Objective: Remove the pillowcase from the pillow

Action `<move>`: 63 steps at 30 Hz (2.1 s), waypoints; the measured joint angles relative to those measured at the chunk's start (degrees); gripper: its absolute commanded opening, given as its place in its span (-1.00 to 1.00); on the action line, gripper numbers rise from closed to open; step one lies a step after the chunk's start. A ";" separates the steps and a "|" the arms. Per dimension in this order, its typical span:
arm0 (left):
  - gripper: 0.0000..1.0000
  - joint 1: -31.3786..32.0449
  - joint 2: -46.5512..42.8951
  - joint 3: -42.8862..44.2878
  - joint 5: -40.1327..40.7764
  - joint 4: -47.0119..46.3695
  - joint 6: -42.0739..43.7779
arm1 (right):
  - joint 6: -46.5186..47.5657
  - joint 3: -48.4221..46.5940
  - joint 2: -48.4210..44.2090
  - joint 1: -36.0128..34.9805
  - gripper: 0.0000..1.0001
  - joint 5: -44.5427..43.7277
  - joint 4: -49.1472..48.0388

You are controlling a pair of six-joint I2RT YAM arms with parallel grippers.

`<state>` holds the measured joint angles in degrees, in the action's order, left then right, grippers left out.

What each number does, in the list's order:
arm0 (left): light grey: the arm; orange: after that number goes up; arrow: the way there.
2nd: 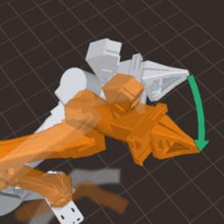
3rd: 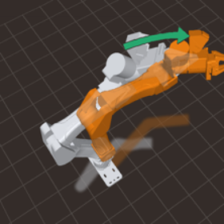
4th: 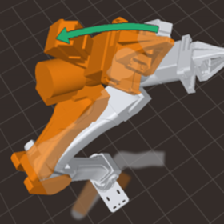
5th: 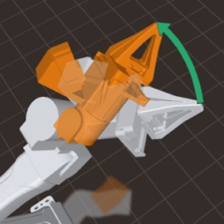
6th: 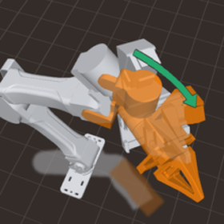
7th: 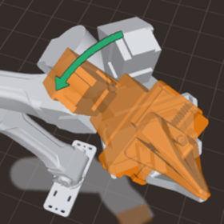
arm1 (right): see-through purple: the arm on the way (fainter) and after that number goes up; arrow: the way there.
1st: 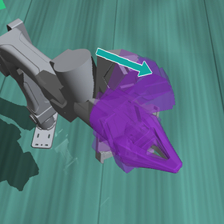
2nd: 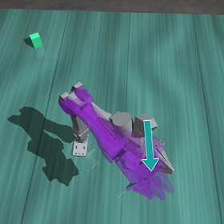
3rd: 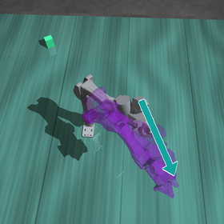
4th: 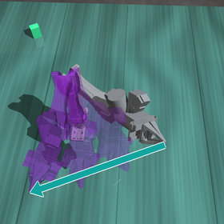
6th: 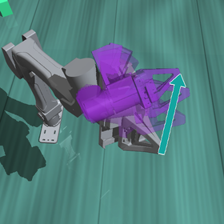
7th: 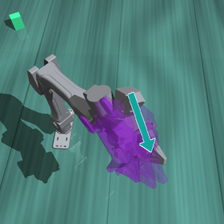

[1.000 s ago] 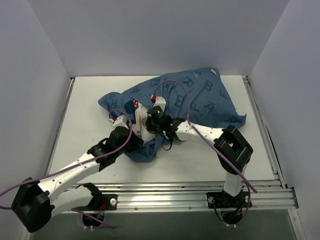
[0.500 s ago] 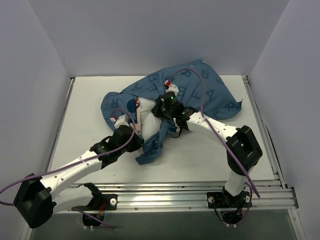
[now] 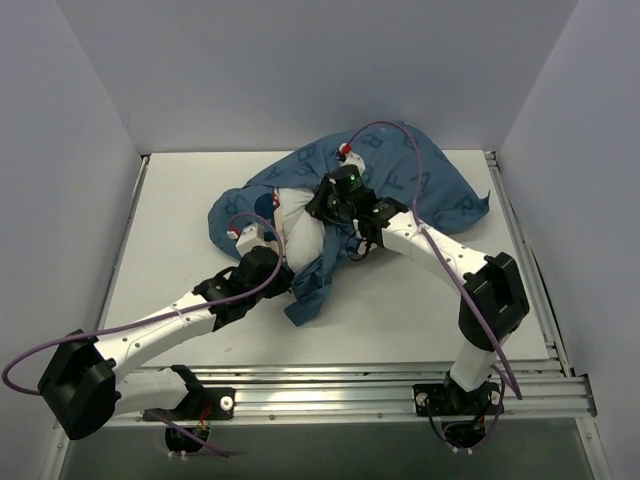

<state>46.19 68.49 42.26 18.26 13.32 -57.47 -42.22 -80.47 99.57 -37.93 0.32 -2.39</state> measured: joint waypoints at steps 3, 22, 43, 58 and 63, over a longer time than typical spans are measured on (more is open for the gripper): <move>-0.88 0.11 -0.42 -1.86 1.09 -2.25 -1.29 | -0.04 -1.01 -1.68 0.81 -1.00 0.59 1.55; -0.81 1.55 -7.06 -14.23 0.68 -8.48 -2.23 | 8.72 -4.07 -8.68 -8.90 -0.47 -5.84 0.81; -0.82 1.55 -6.73 -22.53 -0.48 -22.75 -4.87 | 1.46 17.16 -8.00 -24.44 0.62 -22.84 5.03; -0.82 1.62 -7.21 -23.47 -0.66 -22.99 -5.14 | 0.92 18.69 -0.31 -21.81 -0.71 -20.41 0.20; -0.82 1.64 -7.08 -23.47 -0.87 -23.30 -5.09 | 0.61 20.50 -0.35 -19.28 -1.00 -14.95 -4.81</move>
<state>47.83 61.41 18.79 17.39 -9.98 -62.57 -41.60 -59.96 99.22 -57.21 -14.63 -7.20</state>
